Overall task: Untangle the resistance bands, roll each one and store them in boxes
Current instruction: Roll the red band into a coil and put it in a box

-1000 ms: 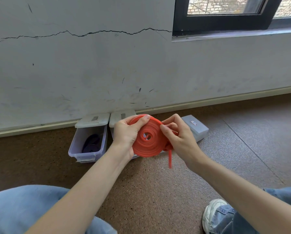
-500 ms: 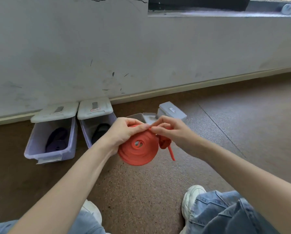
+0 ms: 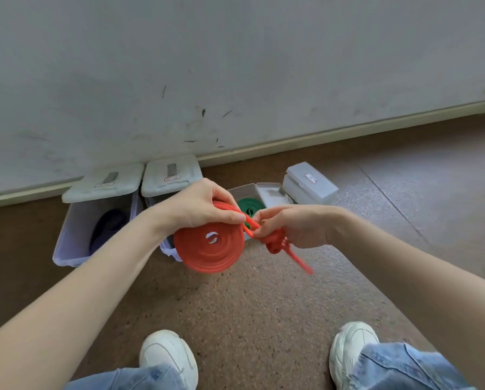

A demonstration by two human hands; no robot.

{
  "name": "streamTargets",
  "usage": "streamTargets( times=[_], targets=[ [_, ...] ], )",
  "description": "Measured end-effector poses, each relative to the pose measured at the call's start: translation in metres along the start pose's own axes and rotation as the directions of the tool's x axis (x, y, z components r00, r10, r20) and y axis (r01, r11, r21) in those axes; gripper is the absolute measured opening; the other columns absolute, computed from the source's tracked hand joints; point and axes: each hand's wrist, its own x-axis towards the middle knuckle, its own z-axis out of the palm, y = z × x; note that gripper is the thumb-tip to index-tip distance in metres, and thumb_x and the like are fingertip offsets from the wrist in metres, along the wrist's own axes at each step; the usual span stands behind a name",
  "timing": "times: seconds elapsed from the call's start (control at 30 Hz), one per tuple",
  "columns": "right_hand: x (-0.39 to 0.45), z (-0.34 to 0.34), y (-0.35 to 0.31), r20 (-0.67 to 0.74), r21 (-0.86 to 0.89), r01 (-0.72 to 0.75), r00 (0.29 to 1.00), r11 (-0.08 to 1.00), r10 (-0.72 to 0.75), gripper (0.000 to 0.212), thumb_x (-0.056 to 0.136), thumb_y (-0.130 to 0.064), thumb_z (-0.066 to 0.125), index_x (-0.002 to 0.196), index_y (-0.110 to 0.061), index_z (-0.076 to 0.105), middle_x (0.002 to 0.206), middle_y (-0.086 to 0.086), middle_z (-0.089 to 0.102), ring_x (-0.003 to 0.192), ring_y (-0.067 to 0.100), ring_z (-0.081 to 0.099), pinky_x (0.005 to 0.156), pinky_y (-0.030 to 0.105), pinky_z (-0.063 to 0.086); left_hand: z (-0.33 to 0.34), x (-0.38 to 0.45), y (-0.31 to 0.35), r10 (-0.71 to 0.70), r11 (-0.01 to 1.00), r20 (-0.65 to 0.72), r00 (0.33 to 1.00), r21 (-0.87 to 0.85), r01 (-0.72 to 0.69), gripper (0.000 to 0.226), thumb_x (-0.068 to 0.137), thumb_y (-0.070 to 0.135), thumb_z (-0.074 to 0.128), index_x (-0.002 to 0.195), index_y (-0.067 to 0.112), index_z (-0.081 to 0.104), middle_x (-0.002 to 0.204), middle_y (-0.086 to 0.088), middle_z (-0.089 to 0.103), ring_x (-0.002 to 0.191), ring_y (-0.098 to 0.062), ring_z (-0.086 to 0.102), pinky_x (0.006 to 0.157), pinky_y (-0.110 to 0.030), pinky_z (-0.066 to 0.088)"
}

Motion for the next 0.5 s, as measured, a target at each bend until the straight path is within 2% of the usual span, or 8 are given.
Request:
streamTargets(
  times=[0.03, 0.1, 0.2, 0.3, 0.4, 0.5],
  targets=[
    [0.003, -0.002, 0.002, 0.009, 0.009, 0.005, 1.0, 1.0, -0.005, 0.011, 0.088, -0.024, 0.059, 0.08, -0.016, 0.057, 0.07, -0.003, 0.052, 0.057, 0.007, 0.047, 0.06, 0.021, 0.037, -0.001, 0.004, -0.001, 0.001, 1.0, -0.004, 1.0, -0.012, -0.001, 0.005, 0.073, 0.026, 0.078, 0.07, 0.024, 0.074, 0.07, 0.0, 0.072, 0.062, 0.0, 0.06, 0.06, -0.014, 0.045],
    [0.007, -0.01, 0.004, 0.02, 0.098, 0.032, 0.999, 0.995, -0.034, 0.03, 0.083, -0.048, 0.056, 0.08, -0.017, 0.058, 0.067, -0.004, 0.049, 0.056, 0.007, 0.043, 0.06, 0.022, 0.033, -0.005, 0.012, -0.004, -0.008, 0.999, -0.016, 1.0, -0.047, 0.007, 0.005, 0.073, 0.026, 0.077, 0.069, 0.025, 0.074, 0.067, 0.004, 0.07, 0.061, 0.001, 0.059, 0.059, -0.012, 0.045],
    [0.007, -0.024, 0.01, 0.002, 0.244, 0.079, 0.997, 0.966, -0.082, 0.045, 0.085, -0.058, 0.046, 0.083, -0.015, 0.058, 0.073, -0.001, 0.056, 0.061, 0.008, 0.046, 0.064, 0.02, 0.039, -0.01, 0.02, -0.01, -0.023, 1.0, -0.054, 0.998, -0.017, 0.022, 0.003, 0.074, 0.023, 0.076, 0.072, 0.022, 0.074, 0.062, 0.009, 0.066, 0.057, 0.004, 0.056, 0.055, -0.009, 0.042],
    [0.004, -0.033, 0.016, -0.051, 0.143, 0.118, 0.992, 0.983, -0.111, 0.029, 0.094, -0.041, 0.047, 0.09, -0.016, 0.061, 0.075, -0.002, 0.061, 0.062, 0.005, 0.052, 0.061, 0.018, 0.04, -0.01, 0.025, -0.015, -0.04, 0.997, -0.059, 0.997, 0.07, 0.044, 0.004, 0.074, 0.025, 0.077, 0.071, 0.023, 0.075, 0.057, 0.01, 0.064, 0.055, 0.005, 0.054, 0.053, -0.008, 0.039],
    [-0.003, -0.046, 0.022, -0.161, 0.005, 0.152, 0.976, 0.988, -0.149, 0.012, 0.091, -0.017, 0.058, 0.089, -0.009, 0.066, 0.074, 0.0, 0.068, 0.061, 0.003, 0.06, 0.054, 0.014, 0.045, -0.012, 0.029, -0.023, -0.07, 0.99, -0.041, 0.997, 0.119, 0.074, 0.01, 0.073, 0.026, 0.078, 0.064, 0.028, 0.073, 0.057, 0.01, 0.063, 0.055, 0.004, 0.053, 0.055, -0.012, 0.039],
    [-0.005, -0.055, 0.025, -0.242, -0.022, 0.182, 0.953, 0.983, -0.182, 0.007, 0.086, -0.012, 0.063, 0.09, -0.009, 0.069, 0.077, 0.002, 0.07, 0.068, 0.007, 0.062, 0.06, 0.018, 0.049, -0.006, 0.029, -0.027, -0.122, 0.992, -0.01, 0.993, 0.026, 0.122, 0.01, 0.069, 0.03, 0.079, 0.061, 0.028, 0.073, 0.055, 0.01, 0.063, 0.052, 0.004, 0.052, 0.053, -0.01, 0.04]
  ],
)
